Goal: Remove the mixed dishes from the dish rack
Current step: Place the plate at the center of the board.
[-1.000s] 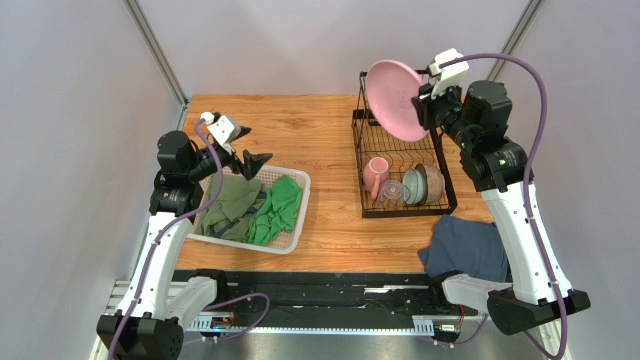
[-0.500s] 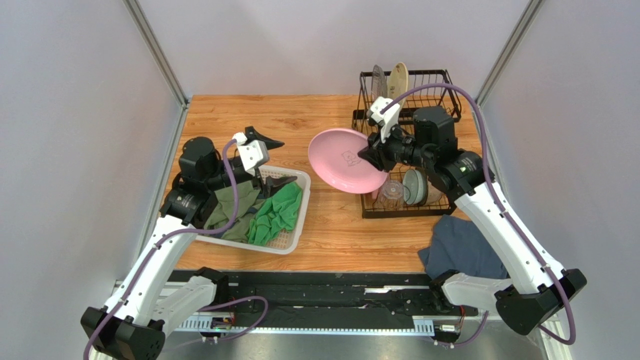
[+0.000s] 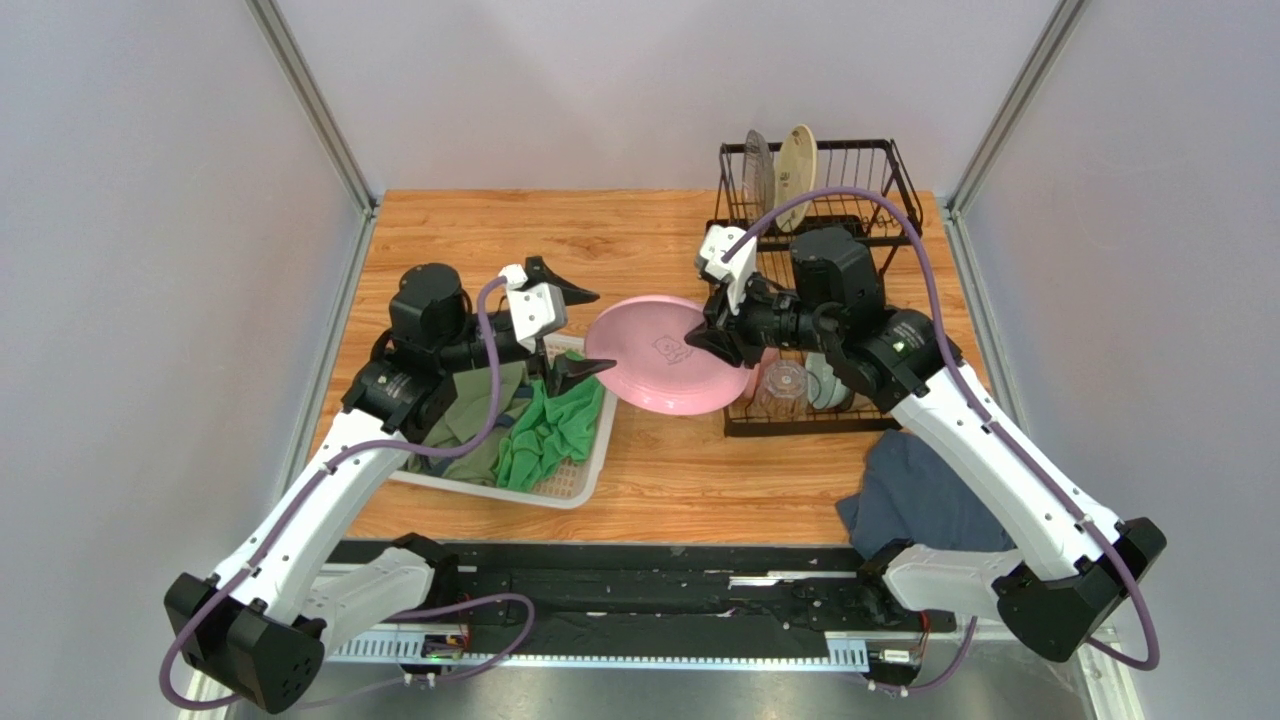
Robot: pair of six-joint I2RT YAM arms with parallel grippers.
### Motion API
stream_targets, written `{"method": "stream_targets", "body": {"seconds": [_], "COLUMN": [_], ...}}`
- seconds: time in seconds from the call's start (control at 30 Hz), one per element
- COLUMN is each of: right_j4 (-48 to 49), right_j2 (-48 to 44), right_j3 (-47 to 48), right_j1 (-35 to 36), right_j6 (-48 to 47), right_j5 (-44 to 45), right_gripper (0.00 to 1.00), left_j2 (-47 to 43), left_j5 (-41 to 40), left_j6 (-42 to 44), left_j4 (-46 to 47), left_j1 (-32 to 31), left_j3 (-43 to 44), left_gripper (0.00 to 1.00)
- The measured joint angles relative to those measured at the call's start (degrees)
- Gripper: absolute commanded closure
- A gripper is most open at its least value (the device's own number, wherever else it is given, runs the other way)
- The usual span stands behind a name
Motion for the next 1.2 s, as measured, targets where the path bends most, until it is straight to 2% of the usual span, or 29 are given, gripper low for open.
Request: {"method": "stream_targets", "body": {"seconds": [0.23,0.33,0.37,0.43,0.47,0.57,0.6,0.63,0.7,0.73,0.83,1.03,1.2], "right_j4": [0.07,0.15,0.13,0.15,0.44,0.7,0.94,1.05,1.16,1.27,1.42,2.75,4.31], "right_j2": [1.42,1.42,1.42,1.42,1.42,1.4,1.42,1.42,1.4,1.4,1.38,0.83,-0.26], "right_j3": [-0.11,-0.13,-0.13,-0.13,-0.13,-0.35,-0.39,-0.46,-0.46,-0.48,-0.92,-1.86,-2.67], "right_j1": [2.03,2.45,2.54,2.62,2.64,2.8,2.91,2.93,2.95,2.99,3.06,3.06,3.06], "right_j6": [-0.72,-0.87,-0.9,-0.9,-0.94,-1.27,-1.33,-1.36,-1.44,-1.46,-1.6,-1.9,-1.88], "right_j5": [0.04,0.07,0.09,0.28,0.57,1.11,1.64,2.01,2.29,2.45,1.99,4.42,8.33], "right_gripper": [1.0,1.0,1.0,1.0,1.0,0.96,0.92,0.82,0.69,0.52,0.31,0.13,0.07], "left_j2": [2.82,3.37,3.5,3.65,3.67,3.76,3.76,3.78,3.82,3.82,3.72,3.56,3.56], "left_j5": [-0.61,-0.9,-1.01,-1.07,-1.16,-2.71,-2.86,-3.13,-3.48,-3.65,-3.93,-8.09,-13.2], "left_j6": [-0.55,-0.81,-0.7,-0.68,-0.61,-1.75,-1.97,-2.16,-2.58,-2.82,-2.58,-2.58,-2.54], "left_j4": [1.31,1.49,1.6,1.7,1.73,2.82,2.86,3.21,3.45,3.67,4.46,4.63,4.74], "left_j1": [-1.79,-1.84,-1.84,-1.9,-1.99,-1.88,-1.79,-1.77,-1.79,-1.79,-1.84,-2.1,-2.1], "left_j3": [0.87,0.87,0.87,0.87,0.87,0.9,0.9,0.87,0.87,0.79,0.31,-0.81,-0.81], "left_gripper": [0.39,0.58,0.67,0.76,0.88,1.0,1.0,1.0,1.0,1.0,1.0,1.0,1.0]}}
